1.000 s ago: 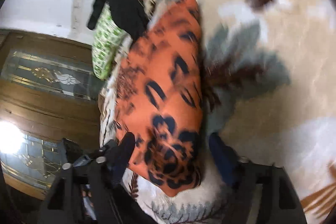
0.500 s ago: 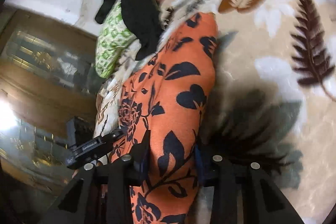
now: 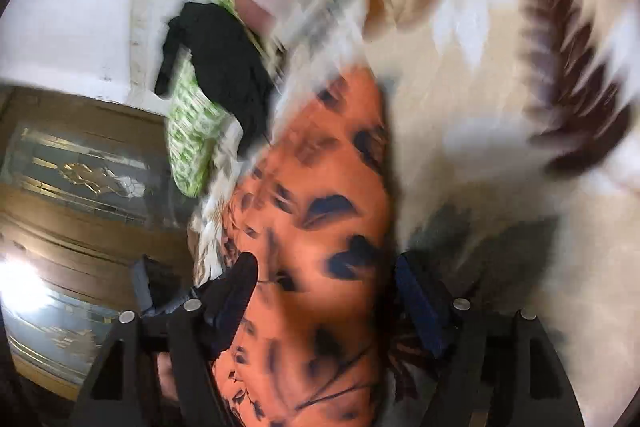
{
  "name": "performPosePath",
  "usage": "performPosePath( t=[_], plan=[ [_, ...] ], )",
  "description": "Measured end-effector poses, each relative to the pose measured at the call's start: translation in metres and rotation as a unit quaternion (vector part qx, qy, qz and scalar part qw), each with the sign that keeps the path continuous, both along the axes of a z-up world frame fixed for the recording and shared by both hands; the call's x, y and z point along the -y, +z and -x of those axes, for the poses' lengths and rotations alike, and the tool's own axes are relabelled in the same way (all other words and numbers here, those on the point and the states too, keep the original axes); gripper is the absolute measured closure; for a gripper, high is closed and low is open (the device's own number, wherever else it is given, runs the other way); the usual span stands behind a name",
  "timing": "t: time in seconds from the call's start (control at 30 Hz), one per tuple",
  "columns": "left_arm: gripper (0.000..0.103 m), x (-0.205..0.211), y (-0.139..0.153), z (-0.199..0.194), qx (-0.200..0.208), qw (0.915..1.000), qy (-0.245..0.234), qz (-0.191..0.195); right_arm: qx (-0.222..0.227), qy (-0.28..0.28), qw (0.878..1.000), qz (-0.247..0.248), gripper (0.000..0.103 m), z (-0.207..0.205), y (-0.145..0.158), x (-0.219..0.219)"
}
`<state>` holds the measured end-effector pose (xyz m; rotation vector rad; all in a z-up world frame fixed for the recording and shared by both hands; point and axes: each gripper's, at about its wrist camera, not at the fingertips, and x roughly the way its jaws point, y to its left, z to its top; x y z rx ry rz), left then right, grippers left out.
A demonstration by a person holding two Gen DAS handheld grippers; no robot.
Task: Fold small clothes
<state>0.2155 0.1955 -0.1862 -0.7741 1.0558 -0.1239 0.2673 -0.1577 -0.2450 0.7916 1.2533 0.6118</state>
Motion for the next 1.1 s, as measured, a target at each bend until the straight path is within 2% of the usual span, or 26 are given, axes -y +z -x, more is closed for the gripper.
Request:
performPosePath(
  t=[0.03, 0.07, 0.1, 0.13, 0.17, 0.2, 0.23, 0.27, 0.37, 0.47, 0.6, 0.7, 1.1],
  plan=[
    [0.076, 0.003, 0.005, 0.003, 0.004, 0.9998, -0.007, -0.018, 0.013, 0.001, 1.0, -0.003, 0.064, 0.003, 0.007, 0.002],
    [0.075, 0.011, 0.017, 0.008, 0.015, 0.9977, -0.021, -0.063, 0.03, -0.004, 1.0, -0.001, 0.064, 0.007, 0.016, 0.003],
    [0.075, 0.017, 0.026, 0.013, 0.021, 0.9954, -0.028, -0.089, 0.041, -0.008, 0.999, 0.002, 0.064, 0.01, 0.021, 0.006],
    [0.069, 0.022, 0.034, 0.019, 0.025, 0.9929, -0.033, -0.111, 0.049, -0.016, 0.999, 0.009, 0.06, 0.016, 0.024, 0.009],
    [0.057, 0.03, 0.045, 0.029, 0.034, 0.9901, -0.041, -0.13, 0.046, -0.025, 0.998, 0.021, 0.051, 0.021, 0.025, 0.013],
    [0.051, 0.033, 0.049, 0.036, 0.043, 0.9886, -0.043, -0.138, 0.034, -0.034, 0.998, 0.028, 0.029, 0.029, 0.024, 0.018],
    [0.042, 0.038, 0.056, 0.046, 0.054, 0.9846, -0.042, -0.161, 0.03, -0.037, 0.999, 0.026, 0.021, 0.036, 0.024, 0.021],
    [0.041, 0.046, 0.065, 0.056, 0.064, 0.9782, -0.043, -0.193, 0.035, -0.035, 0.999, 0.021, 0.021, 0.044, 0.026, 0.024],
    [0.041, 0.061, 0.077, 0.081, 0.085, 0.9675, -0.06, -0.23, 0.054, -0.032, 0.998, 0.029, 0.021, 0.071, 0.035, 0.03],
    [0.041, 0.07, 0.081, 0.092, 0.087, 0.962, -0.063, -0.251, 0.048, -0.028, 0.998, 0.017, 0.021, 0.095, 0.036, 0.029],
    [0.041, 0.079, 0.08, 0.097, 0.082, 0.9602, -0.066, -0.259, 0.055, -0.014, 0.998, 0.03, 0.021, 0.116, 0.036, 0.018],
    [0.041, 0.077, 0.079, 0.101, 0.081, 0.9588, -0.057, -0.266, 0.054, -0.008, 0.998, 0.029, 0.021, 0.119, 0.036, 0.011],
    [0.041, 0.066, 0.064, 0.098, 0.059, 0.9627, -0.052, -0.259, 0.048, -0.01, 0.998, 0.029, 0.021, 0.11, 0.031, 0.005]
  ],
)
